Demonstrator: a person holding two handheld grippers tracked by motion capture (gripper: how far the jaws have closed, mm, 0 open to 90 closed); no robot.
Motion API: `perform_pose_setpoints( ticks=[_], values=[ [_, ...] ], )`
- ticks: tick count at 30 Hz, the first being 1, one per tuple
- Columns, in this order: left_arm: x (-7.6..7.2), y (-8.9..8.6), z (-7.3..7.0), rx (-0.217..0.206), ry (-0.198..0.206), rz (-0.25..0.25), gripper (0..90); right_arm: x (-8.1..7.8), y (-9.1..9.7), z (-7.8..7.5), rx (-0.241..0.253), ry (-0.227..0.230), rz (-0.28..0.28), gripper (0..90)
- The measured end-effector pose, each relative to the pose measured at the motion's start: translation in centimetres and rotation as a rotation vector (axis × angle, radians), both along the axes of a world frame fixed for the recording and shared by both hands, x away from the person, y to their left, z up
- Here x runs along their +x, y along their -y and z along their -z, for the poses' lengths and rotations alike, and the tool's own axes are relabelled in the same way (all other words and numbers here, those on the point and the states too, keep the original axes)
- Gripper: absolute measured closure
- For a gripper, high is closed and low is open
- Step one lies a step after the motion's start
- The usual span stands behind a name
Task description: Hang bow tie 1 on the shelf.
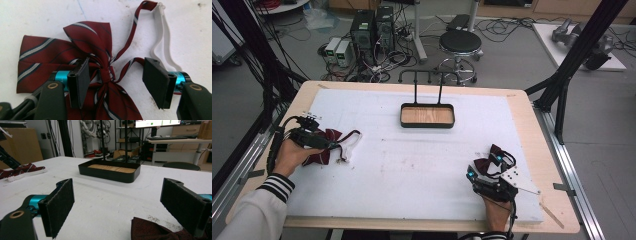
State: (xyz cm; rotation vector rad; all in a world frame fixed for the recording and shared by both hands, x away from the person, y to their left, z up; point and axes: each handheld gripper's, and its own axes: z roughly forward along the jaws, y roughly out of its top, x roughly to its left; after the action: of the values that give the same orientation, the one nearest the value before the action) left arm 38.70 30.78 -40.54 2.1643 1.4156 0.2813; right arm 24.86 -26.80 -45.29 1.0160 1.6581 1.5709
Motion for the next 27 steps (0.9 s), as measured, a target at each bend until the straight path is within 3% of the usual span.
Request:
perform_pose_setpoints(
  ticks=[1,10,15,27],
  values=[
    [0.09,0.04,0.04,0.019,-0.010,0.000,40.7,0.00,0.00,0.00,0.002,-0.001,0.001,11.2],
    [0.49,0.05,0.56,0.033,-0.061,0.009,47.7,-0.02,0.03,0.01,0.005,-0.002,0.001,11.2],
    [0.64,0.12,0.70,0.040,-0.067,-0.005,51.3,0.00,0.07,0.02,0.005,0.003,0.002,11.2],
    [0.58,0.61,0.94,0.126,-0.063,-0.006,68.3,-0.04,0.06,0.02,0.010,0.002,0.000,11.2]
  ],
)
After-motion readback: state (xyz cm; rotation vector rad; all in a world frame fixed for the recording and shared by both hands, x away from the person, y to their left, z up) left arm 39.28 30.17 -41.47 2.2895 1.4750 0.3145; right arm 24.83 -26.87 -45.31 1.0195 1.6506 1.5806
